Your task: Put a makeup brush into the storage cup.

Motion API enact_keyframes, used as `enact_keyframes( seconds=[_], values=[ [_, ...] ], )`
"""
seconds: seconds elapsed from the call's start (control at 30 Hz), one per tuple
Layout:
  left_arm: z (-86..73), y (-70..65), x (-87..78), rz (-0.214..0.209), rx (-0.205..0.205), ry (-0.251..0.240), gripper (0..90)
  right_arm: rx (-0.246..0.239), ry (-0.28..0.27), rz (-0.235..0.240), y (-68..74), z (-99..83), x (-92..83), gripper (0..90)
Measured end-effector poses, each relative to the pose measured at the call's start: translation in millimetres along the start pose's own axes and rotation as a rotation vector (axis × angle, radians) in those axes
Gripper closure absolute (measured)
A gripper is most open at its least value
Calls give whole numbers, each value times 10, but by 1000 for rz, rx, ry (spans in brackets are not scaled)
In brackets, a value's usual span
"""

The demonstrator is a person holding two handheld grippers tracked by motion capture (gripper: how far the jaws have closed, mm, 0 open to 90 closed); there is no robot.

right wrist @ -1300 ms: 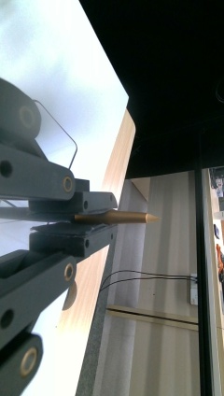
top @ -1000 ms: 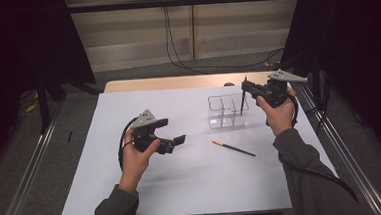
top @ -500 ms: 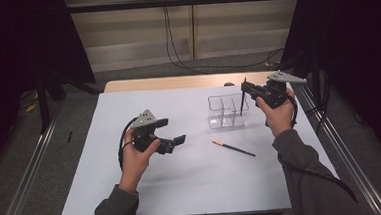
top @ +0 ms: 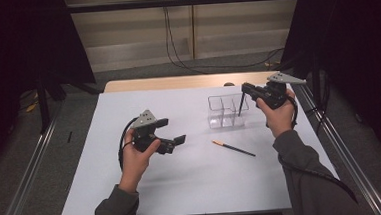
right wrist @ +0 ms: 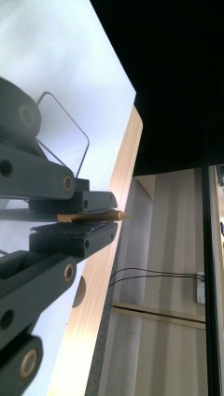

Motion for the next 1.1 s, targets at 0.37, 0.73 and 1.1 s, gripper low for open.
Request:
enact_keyframes(
  seconds=[0.37,0.73,1.1],
  values=[
    [1,-1,3,0,4,1,44,-10,14,1,-4,-27,-8,838],
    [2,-5,4,-5,5,-2,44,5,27,8,-6,-94,-3,834],
    [1,-9,5,-4,6,1,44,-11,33,8,30,-54,-1,464]
  ],
)
Point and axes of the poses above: each handheld gripper's, and its own axes: x roughly forward along the jaws, z roughly out of its top, y roughly to its left, the point moved 2 cm from there along x, roughly forward along the jaws, and after that the axes turned 4 degrees about x, right-handed, at the moved point
